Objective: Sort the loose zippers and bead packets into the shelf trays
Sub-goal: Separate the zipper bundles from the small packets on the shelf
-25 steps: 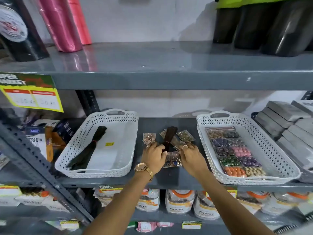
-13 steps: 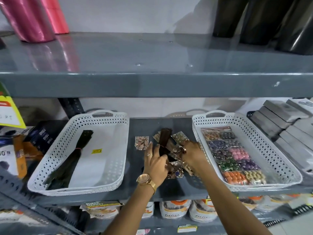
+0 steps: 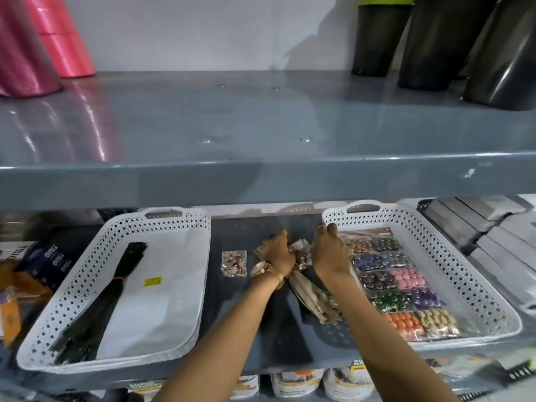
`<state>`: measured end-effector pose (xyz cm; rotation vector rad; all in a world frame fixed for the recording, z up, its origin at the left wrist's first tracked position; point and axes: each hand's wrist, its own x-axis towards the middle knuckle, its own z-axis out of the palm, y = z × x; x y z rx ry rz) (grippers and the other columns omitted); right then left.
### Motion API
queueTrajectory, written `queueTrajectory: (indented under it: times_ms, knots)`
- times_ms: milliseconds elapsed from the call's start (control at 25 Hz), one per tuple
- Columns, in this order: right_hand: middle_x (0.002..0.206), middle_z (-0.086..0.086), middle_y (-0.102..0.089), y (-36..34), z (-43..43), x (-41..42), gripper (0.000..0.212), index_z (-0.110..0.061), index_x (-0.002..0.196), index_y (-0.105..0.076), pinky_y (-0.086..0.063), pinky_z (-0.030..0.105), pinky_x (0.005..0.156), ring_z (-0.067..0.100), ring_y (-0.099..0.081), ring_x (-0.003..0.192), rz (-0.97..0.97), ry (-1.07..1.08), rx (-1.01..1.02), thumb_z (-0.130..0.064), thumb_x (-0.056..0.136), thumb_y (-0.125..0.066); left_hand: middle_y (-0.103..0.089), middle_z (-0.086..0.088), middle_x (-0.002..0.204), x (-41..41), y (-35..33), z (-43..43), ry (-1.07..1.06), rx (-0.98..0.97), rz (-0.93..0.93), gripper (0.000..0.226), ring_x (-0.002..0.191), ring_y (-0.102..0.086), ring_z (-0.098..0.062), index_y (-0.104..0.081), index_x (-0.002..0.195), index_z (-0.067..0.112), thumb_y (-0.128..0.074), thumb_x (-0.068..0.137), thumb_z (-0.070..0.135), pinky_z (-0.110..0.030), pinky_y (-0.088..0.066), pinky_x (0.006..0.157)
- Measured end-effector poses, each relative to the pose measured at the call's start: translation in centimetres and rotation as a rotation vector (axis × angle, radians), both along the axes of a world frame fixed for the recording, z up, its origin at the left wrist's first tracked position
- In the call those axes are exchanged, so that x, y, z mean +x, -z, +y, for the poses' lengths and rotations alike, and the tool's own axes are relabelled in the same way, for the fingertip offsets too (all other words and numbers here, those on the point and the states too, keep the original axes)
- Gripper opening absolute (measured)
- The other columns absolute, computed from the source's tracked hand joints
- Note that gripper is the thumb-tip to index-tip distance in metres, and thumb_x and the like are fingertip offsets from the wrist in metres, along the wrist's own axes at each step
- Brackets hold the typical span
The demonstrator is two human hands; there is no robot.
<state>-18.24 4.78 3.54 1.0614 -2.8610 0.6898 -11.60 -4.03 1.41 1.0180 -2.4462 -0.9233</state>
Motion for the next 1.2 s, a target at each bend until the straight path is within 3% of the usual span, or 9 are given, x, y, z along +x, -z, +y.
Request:
queueTrajectory:
  times_ms: [240, 400, 480, 600, 720, 840, 960, 1120, 1200]
  knots:
    - [0.128, 0.012, -0.046, 1.2, -0.1, 1.9, 0.030, -0.008, 0.114, -0.056, -0.051, 0.038, 0.084, 0.031, -0.048, 0.117, 0.138, 0.045, 0.262, -0.015, 0.086, -0.061, -0.061, -0.014, 0.118, 1.1, 1.4, 0.8, 0.062, -0.313, -0.096, 0.019, 0.111, -0.055, -0.037, -0.056, 0.109, 0.011, -0.046, 0.093, 0.014, -0.045, -0.047, 0.092]
    - [0.081, 0.009, -0.070, 2.6, 1.4, 4.7, 0.029, -0.012, 0.070, -0.071, -0.052, 0.037, 0.063, 0.032, -0.065, 0.082, 0.213, 0.042, 0.350, -0.036, 0.060, -0.082, -0.054, -0.014, 0.129, 5.0, 1.6, -0.3, -0.074, -0.129, -0.377, 0.050, 0.118, -0.054, -0.037, -0.044, 0.129, 0.013, -0.060, 0.088, 0.036, -0.046, -0.048, 0.092]
    - [0.100, 0.010, -0.069, 3.9, 1.9, 5.8, 0.023, -0.015, 0.091, -0.070, -0.048, 0.040, 0.080, 0.032, -0.060, 0.100, 0.145, 0.058, 0.374, -0.034, 0.080, -0.067, -0.059, -0.015, 0.122, 6.1, 2.6, -0.6, -0.064, -0.020, -0.434, 0.053, 0.113, -0.058, -0.038, -0.048, 0.120, 0.010, -0.067, 0.081, 0.040, -0.044, -0.051, 0.089]
    - [0.118, 0.010, -0.060, 5.2, 2.5, 6.6, 0.025, -0.011, 0.111, -0.057, -0.044, 0.038, 0.091, 0.030, -0.054, 0.113, 0.075, 0.037, 0.313, -0.024, 0.090, -0.052, -0.068, -0.014, 0.104, 6.5, 3.3, -0.8, -0.098, 0.149, -0.290, 0.038, 0.100, -0.065, -0.035, -0.060, 0.103, 0.007, -0.069, 0.078, 0.034, -0.036, -0.053, 0.081]
    - [0.105, 0.015, -0.064, 4.7, 2.9, 7.2, 0.024, -0.003, 0.100, -0.058, -0.049, 0.039, 0.080, 0.033, -0.061, 0.098, -0.221, -0.020, 0.072, -0.019, 0.082, -0.060, -0.065, -0.012, 0.078, 6.7, 3.1, -0.1, -0.162, 0.472, -0.002, 0.027, 0.075, -0.062, -0.026, -0.068, 0.084, 0.004, -0.068, 0.083, 0.031, -0.029, -0.043, 0.068]
    - [0.075, 0.014, -0.067, 4.3, 2.8, 7.7, 0.015, 0.002, 0.080, -0.061, -0.052, 0.045, 0.068, 0.027, -0.063, 0.069, -0.573, -0.056, -0.283, -0.008, 0.071, -0.064, -0.068, -0.009, 0.082, 7.1, 2.5, 0.5, -0.230, 0.869, 0.276, 0.024, 0.081, -0.064, -0.025, -0.068, 0.081, 0.010, -0.060, 0.090, 0.031, -0.032, -0.050, 0.076]
    - [0.092, 0.009, -0.069, 3.6, 3.2, 8.7, 0.024, -0.009, 0.099, -0.060, -0.056, 0.043, 0.079, 0.024, -0.067, 0.087, -0.748, -0.128, -0.448, -0.008, 0.077, -0.068, -0.073, -0.014, 0.096, 8.1, 1.4, 1.0, -0.259, 1.097, 0.485, 0.020, 0.081, -0.069, -0.024, -0.070, 0.096, 0.008, -0.067, 0.086, 0.025, -0.030, -0.057, 0.069]
    - [0.098, -0.005, -0.074, 1.9, 4.2, 8.8, 0.024, -0.021, 0.109, -0.063, -0.057, 0.021, 0.076, 0.011, -0.068, 0.096, -1.020, -0.384, -0.564, -0.022, 0.085, -0.065, -0.072, -0.020, 0.100, 9.9, -0.6, 0.4, -0.256, 0.908, 0.642, 0.046, 0.084, -0.070, -0.029, -0.062, 0.097, 0.006, -0.086, 0.061, 0.022, -0.038, -0.059, 0.076]
    - [0.094, -0.005, -0.076, 2.3, 1.9, 8.6, 0.025, -0.022, 0.098, -0.069, -0.057, 0.027, 0.080, 0.015, -0.070, 0.094, -1.078, -0.269, -0.613, -0.037, 0.093, -0.049, -0.068, -0.009, 0.092, 11.2, -2.3, -0.9, -0.254, 0.636, 0.597, 0.048, 0.079, -0.065, -0.022, -0.056, 0.096, 0.014, -0.085, 0.063, 0.030, -0.039, -0.053, 0.074]
